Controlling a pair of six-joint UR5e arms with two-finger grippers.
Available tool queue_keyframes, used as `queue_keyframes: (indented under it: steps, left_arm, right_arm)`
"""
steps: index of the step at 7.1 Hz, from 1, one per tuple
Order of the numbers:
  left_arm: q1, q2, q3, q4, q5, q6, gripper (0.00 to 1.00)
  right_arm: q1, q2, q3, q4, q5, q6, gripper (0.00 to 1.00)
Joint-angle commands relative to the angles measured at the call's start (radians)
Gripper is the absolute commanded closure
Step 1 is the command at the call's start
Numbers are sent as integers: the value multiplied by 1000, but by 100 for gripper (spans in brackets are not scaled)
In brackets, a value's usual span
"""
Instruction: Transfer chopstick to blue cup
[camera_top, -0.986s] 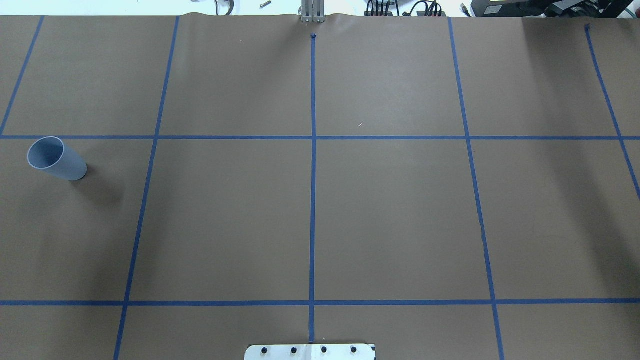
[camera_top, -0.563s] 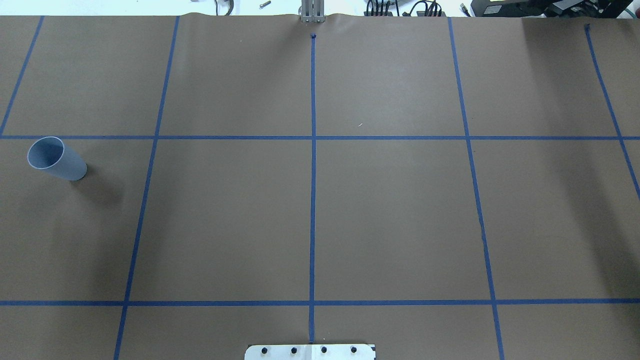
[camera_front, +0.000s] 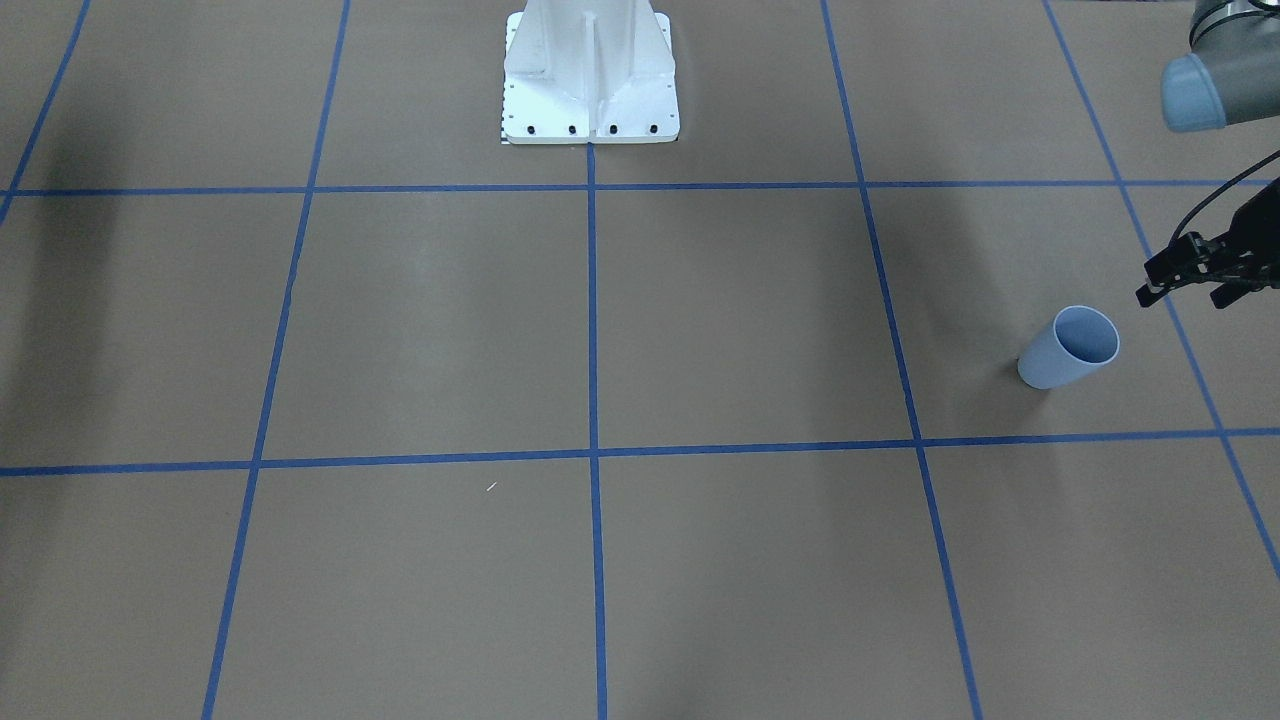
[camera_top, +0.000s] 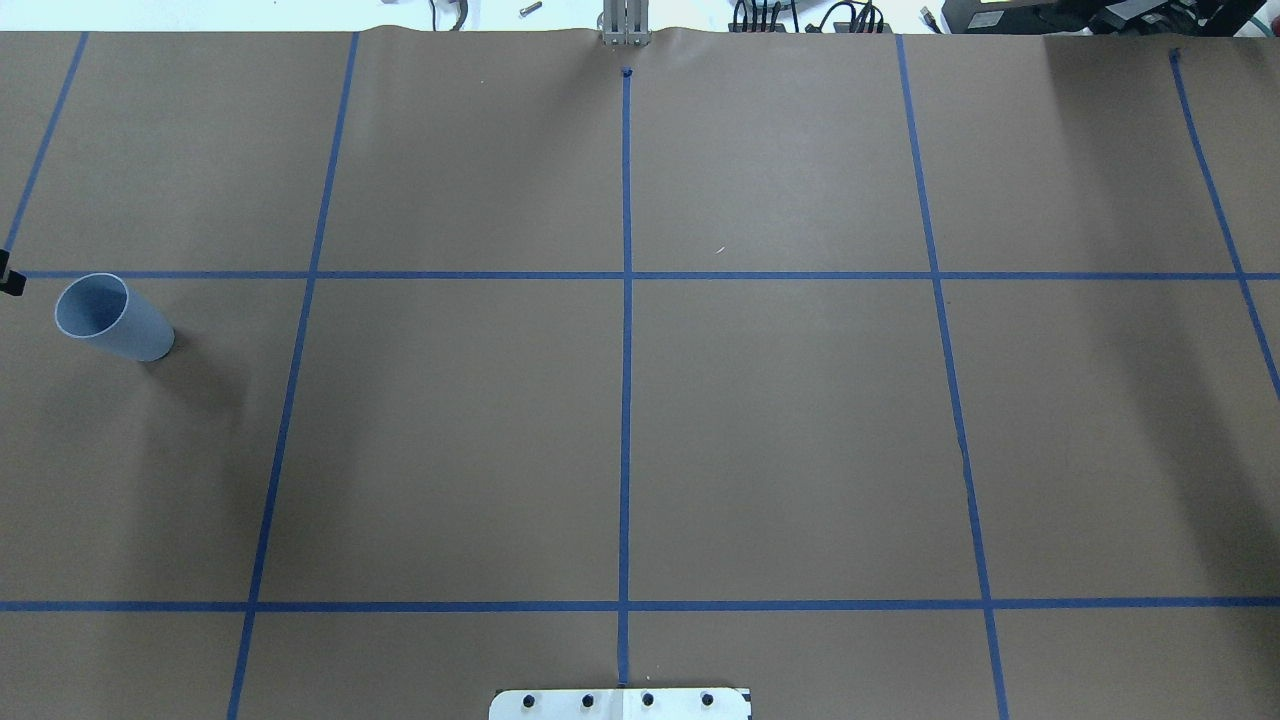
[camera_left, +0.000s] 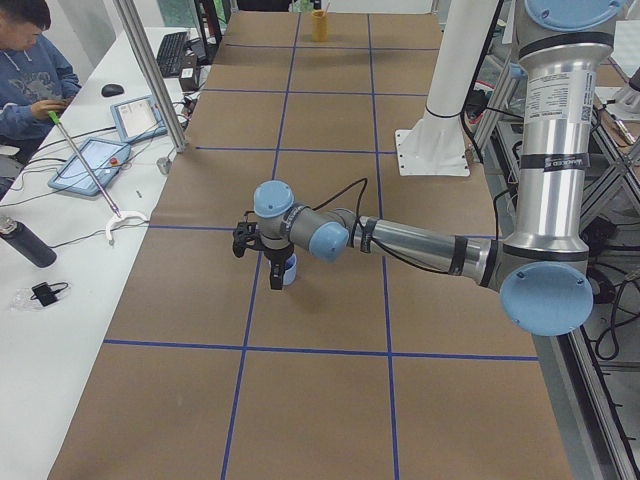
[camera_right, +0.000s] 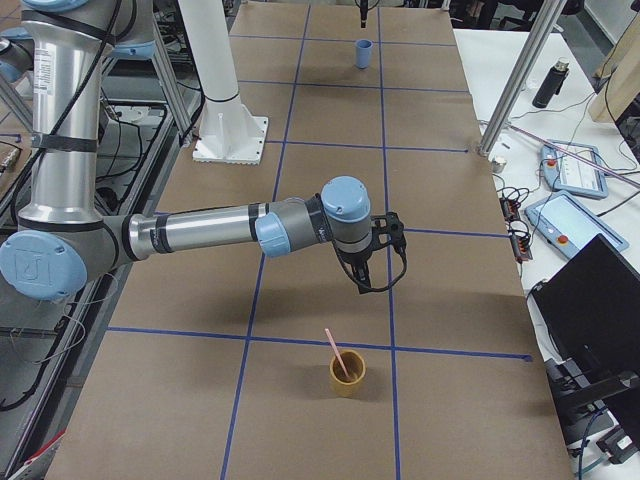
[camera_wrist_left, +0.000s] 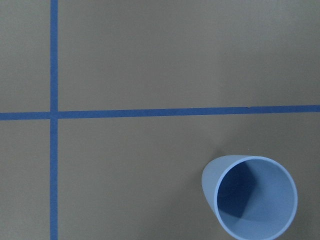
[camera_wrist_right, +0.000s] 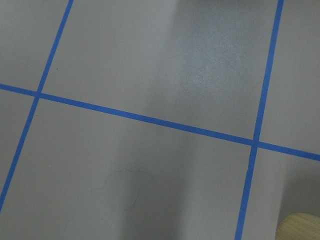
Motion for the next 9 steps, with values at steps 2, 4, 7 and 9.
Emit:
queue_keyframes:
  steps: [2, 4, 7, 9]
  left_arm:
    - [62, -77, 77, -19, 10, -102, 2]
    - [65, -80, 110, -34, 10, -102, 2]
    - [99, -77, 142, -60, 32, -102, 2]
    - [119, -71, 165, -111, 32, -108, 12]
  right_arm:
    - [-20, 4, -1, 2, -5, 50, 0]
    - [-29, 4, -3, 0, -5, 53, 0]
    - [-50, 7, -9, 2, -2, 125, 0]
    - [-66, 10, -6, 2, -5, 148, 0]
